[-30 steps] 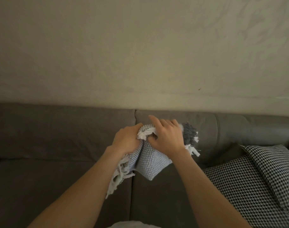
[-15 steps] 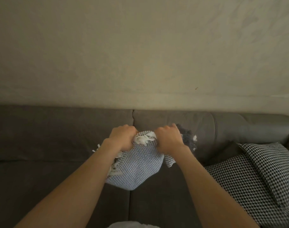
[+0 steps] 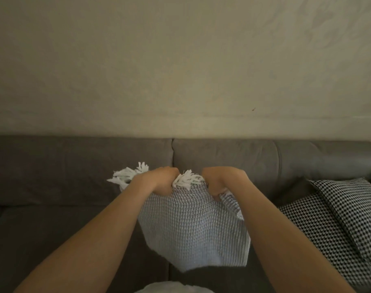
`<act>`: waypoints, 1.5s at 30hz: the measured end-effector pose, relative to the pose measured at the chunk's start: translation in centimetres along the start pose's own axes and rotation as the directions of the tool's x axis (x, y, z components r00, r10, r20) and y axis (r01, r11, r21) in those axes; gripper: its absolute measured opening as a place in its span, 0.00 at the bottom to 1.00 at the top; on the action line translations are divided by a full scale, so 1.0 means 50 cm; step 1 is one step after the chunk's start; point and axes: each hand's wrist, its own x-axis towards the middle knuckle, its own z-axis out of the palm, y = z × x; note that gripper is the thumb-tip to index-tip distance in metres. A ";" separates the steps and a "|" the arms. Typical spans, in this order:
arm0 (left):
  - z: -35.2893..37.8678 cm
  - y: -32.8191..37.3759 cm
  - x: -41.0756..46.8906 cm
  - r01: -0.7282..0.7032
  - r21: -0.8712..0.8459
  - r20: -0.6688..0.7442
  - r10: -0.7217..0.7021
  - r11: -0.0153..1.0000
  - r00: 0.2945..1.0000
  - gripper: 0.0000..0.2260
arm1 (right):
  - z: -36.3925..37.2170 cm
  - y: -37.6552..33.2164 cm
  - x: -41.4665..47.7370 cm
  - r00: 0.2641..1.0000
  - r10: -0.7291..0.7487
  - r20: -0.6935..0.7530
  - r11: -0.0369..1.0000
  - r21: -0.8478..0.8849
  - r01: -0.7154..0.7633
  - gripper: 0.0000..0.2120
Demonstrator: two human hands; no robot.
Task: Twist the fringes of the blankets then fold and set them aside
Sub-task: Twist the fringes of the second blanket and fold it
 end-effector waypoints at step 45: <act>0.069 -0.098 -0.034 -0.146 -0.919 0.033 -0.440 -0.366 0.897 0.07 | 0.176 0.045 0.019 0.979 0.146 -0.141 -0.622 0.757 0.202 0.15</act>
